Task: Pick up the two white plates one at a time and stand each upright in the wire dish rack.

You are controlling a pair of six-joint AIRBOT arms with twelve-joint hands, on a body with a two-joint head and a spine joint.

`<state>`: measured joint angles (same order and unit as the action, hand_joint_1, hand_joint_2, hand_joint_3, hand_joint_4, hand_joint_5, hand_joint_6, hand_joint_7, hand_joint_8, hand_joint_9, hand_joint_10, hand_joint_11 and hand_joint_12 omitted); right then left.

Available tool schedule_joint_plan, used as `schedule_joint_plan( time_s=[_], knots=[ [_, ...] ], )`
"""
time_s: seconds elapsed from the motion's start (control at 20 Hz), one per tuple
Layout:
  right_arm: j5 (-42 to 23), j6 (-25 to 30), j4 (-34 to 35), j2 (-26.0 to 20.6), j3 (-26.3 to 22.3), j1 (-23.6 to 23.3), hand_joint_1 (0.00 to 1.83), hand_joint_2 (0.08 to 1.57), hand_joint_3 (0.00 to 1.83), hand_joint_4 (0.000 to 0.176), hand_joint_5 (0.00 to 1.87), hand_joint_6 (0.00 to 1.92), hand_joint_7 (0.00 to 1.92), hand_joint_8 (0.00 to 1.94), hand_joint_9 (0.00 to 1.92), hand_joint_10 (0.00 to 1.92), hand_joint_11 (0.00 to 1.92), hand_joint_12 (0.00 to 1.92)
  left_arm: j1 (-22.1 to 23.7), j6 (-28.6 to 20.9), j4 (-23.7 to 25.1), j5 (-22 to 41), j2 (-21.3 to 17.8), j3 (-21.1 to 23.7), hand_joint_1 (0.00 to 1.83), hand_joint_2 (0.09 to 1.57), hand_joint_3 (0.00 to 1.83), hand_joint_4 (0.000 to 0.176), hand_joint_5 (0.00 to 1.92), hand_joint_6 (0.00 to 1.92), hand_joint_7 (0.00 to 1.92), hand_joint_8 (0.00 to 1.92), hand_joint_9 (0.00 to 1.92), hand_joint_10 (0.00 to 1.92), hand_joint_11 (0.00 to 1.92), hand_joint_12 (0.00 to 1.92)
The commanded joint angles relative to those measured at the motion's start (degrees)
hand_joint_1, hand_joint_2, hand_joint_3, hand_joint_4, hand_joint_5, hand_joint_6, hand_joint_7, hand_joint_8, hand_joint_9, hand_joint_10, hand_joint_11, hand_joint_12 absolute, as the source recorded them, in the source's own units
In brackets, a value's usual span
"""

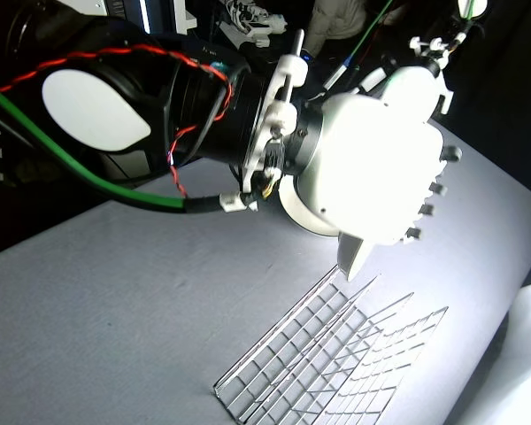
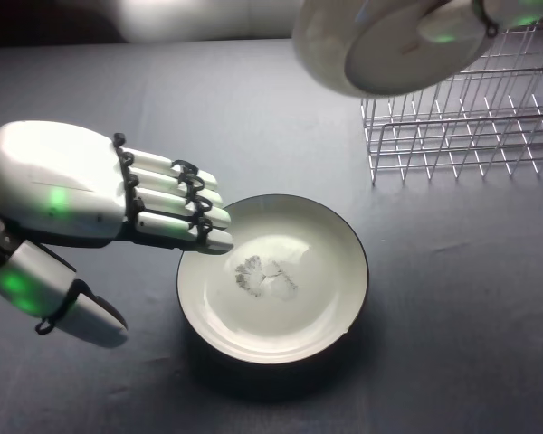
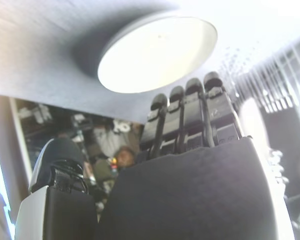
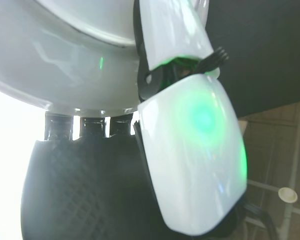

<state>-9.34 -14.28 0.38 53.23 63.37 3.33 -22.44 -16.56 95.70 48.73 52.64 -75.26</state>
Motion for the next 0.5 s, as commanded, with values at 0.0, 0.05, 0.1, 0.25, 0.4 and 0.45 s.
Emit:
schedule_joint_plan(
  time_s=[0.0, 0.05, 0.1, 0.25, 0.4, 0.45],
  knots=[
    [-8.5, 0.7, 1.4, -0.3, 0.4, -1.4, 1.39, 1.06, 0.0, 0.0, 0.99, 0.91, 1.1, 0.73, 1.08, 0.97, 0.86, 1.04, 0.2, 0.4, -3.4, 1.4, 0.3, 0.0, 0.0, 1.19, 0.01, 0.0, 0.0, 0.0, 0.0, 0.0, 0.0, 0.0, 0.0, 0.0],
    [-8.5, 0.7, 1.4, -0.3, 0.8, -1.5, 1.39, 1.07, 0.0, 0.0, 0.97, 0.96, 1.07, 0.78, 1.04, 1.02, 0.83, 1.06, -0.1, 0.5, -3.4, 1.5, 1.0, -0.6, 0.0, 1.19, 0.01, 0.0, 0.0, 0.0, 0.0, 0.0, 0.0, 0.0, 0.0, 0.0],
    [-8.5, 0.7, 1.5, -0.3, 1.2, -1.6, 1.39, 1.08, 0.0, 0.0, 0.96, 0.98, 1.06, 0.79, 1.03, 1.03, 0.83, 1.07, -0.6, 0.5, -3.4, 1.5, 1.6, -1.3, 0.0, 1.18, 0.0, 0.0, 0.0, 0.0, 0.0, 0.0, 0.0, 0.0, 0.0, 0.0],
    [-8.7, 0.7, 1.6, -0.3, 2.6, -1.6, 1.39, 1.08, 0.0, 0.0, 0.96, 0.98, 1.07, 0.77, 1.04, 1.01, 0.87, 1.04, -2.6, 0.5, -5.0, 1.2, 3.2, -3.4, 0.0, 1.18, 0.0, 0.0, 0.0, 0.0, 0.0, 0.0, 0.0, 0.0, 0.0, 0.0],
    [-8.8, 0.7, 1.7, -0.4, 4.2, -1.7, 1.39, 1.06, 0.0, 0.0, 1.0, 0.92, 1.1, 0.71, 1.07, 0.98, 0.88, 1.05, -3.9, 0.5, -5.1, 0.4, 4.0, -3.7, 0.0, 1.18, 0.0, 0.0, 0.0, 0.0, 0.0, 0.0, 0.0, 0.0, 0.0, 0.0],
    [-8.8, 0.6, 1.7, -0.5, 4.7, -1.7, 1.39, 1.07, 0.0, 0.0, 0.99, 0.93, 1.09, 0.73, 1.05, 1.0, 0.86, 1.07, -4.2, 0.5, -5.1, 0.3, 4.2, -3.7, 0.0, 1.18, 0.0, 0.0, 0.0, 0.0, 0.0, 0.0, 0.0, 0.0, 0.0, 0.0]
  ],
)
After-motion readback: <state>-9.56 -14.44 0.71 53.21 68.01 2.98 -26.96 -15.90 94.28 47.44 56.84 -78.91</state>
